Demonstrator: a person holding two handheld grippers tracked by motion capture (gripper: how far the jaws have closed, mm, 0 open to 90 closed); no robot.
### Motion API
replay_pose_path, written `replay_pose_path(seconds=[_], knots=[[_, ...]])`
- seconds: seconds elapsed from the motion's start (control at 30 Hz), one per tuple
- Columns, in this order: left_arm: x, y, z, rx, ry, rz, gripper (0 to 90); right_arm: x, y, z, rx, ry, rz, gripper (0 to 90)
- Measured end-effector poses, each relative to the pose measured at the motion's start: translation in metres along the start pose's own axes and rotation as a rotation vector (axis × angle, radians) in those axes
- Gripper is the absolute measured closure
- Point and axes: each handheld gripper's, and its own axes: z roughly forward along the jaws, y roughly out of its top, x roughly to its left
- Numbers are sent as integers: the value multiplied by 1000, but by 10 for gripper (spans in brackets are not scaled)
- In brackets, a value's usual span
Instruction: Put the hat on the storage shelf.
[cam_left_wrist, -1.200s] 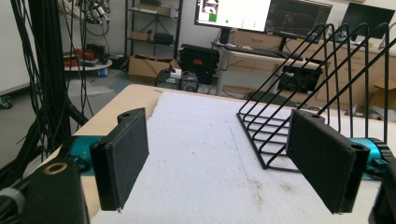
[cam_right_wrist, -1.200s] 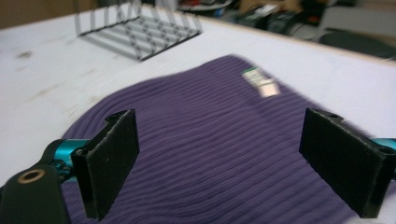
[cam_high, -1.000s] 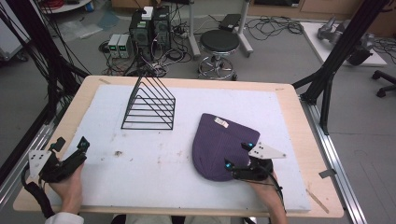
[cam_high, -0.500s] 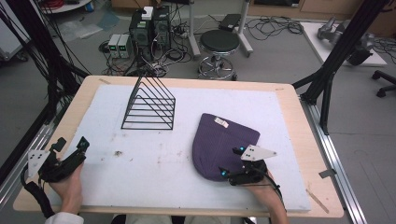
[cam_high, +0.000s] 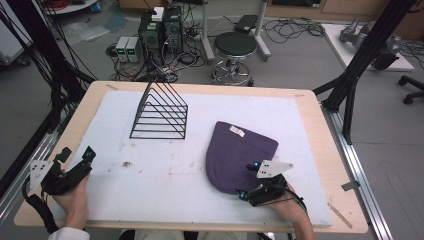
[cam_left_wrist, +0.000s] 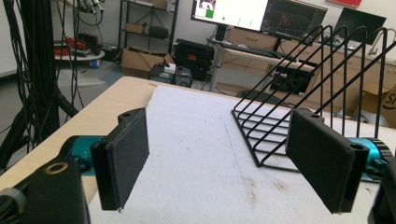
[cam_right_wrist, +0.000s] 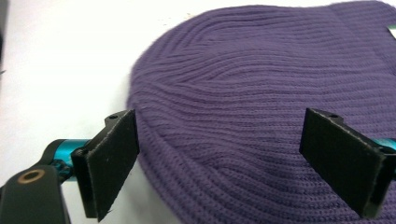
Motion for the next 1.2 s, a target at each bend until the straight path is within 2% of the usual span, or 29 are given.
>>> replay_pose_path(seconds=[0.2, 0.27, 0.4, 0.43, 0.5, 0.6, 0.7, 0.77, 0.87, 0.97, 1.1, 1.2], knots=[[0, 0, 0, 4, -2, -3, 217, 5, 2, 1, 59, 13, -87, 114], [0, 0, 1, 3, -2, -4, 217, 6, 3, 4, 77, 14, -96, 114], [0, 0, 1, 5, -1, -8, 218, 8, 3, 13, 127, -29, -136, 114], [1, 0, 1, 7, -1, -8, 218, 7, 4, 14, 124, -28, -126, 114], [1, 0, 1, 5, -2, -8, 219, 6, 4, 16, 119, -54, -115, 115], [1, -1, 2, 8, -4, -12, 219, 1, 5, 20, 116, -70, -72, 119], [1, -1, 2, 10, -4, -18, 220, -4, 6, 21, 121, -54, -32, 185], [0, -1, 3, 10, -7, -20, 220, -6, 6, 20, 118, -40, -13, 264], [0, -1, 3, 12, -9, -17, 221, -7, 7, 19, 114, -95, 33, 485], [0, -1, 3, 12, -10, -18, 222, -6, 9, 17, 132, -140, 49, 643], [0, -1, 3, 12, -9, -20, 222, -5, 11, 17, 148, -158, 16, 702], [1, -1, 3, 11, -8, -21, 223, -5, 12, 17, 135, -165, 24, 708]])
